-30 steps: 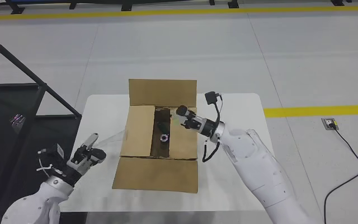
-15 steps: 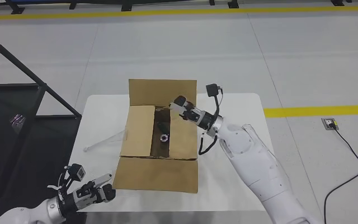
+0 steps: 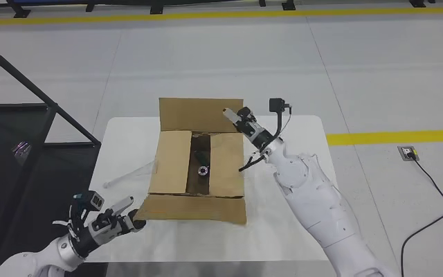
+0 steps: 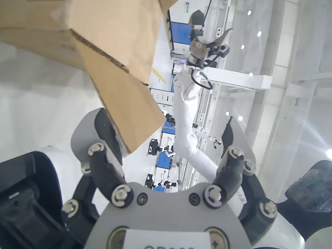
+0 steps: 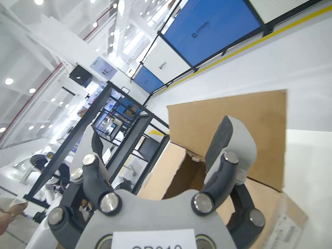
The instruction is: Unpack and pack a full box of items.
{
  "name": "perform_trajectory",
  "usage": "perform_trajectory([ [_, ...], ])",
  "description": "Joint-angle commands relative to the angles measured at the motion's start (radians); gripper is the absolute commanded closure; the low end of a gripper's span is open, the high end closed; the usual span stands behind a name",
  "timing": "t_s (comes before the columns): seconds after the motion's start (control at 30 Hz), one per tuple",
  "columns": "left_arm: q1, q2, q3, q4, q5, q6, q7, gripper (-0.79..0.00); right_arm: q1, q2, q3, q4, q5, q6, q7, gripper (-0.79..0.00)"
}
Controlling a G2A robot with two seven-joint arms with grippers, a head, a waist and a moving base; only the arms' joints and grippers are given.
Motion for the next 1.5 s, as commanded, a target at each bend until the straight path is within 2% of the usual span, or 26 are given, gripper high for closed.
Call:
perform_trajectory([
  [0.0,-0.002,0.000,0.000,-0.021,-0.023,0.008,0.031,-0.785,0.017,-0.002,0.004,0.036,-0.009,0.025,-0.006,-0.785],
  [0.17,-0.042,0.002,0.022,-0.033,-0.037,0.039,0.109,-0.785,0.073,-0.013,0.003,0.151,0.004,0.040,0.009,-0.785],
  [0.27,-0.074,0.003,0.044,-0.041,0.025,0.040,0.219,-0.785,0.103,-0.017,0.014,0.227,0.046,0.007,0.032,-0.785],
  [0.5,-0.150,-0.003,0.149,-0.048,0.085,0.073,0.422,-0.785,0.158,-0.031,0.029,0.382,0.126,-0.078,0.062,-0.785],
  [0.67,-0.195,-0.005,0.221,-0.042,0.179,0.080,0.513,-0.785,0.194,-0.050,0.018,0.469,0.157,-0.135,0.063,-0.785],
  [0.97,-0.257,-0.009,0.328,0.017,0.279,0.106,0.591,-0.785,0.268,-0.103,-0.022,0.603,0.177,-0.161,0.045,-0.785],
  [1.3,-0.279,-0.009,0.351,0.066,0.286,0.116,0.603,-0.785,0.331,-0.155,-0.069,0.689,0.125,-0.121,0.008,-0.785],
  [1.47,-0.281,-0.008,0.353,0.071,0.287,0.114,0.603,-0.785,0.346,-0.165,-0.036,0.722,0.216,-0.173,0.077,-0.785],
])
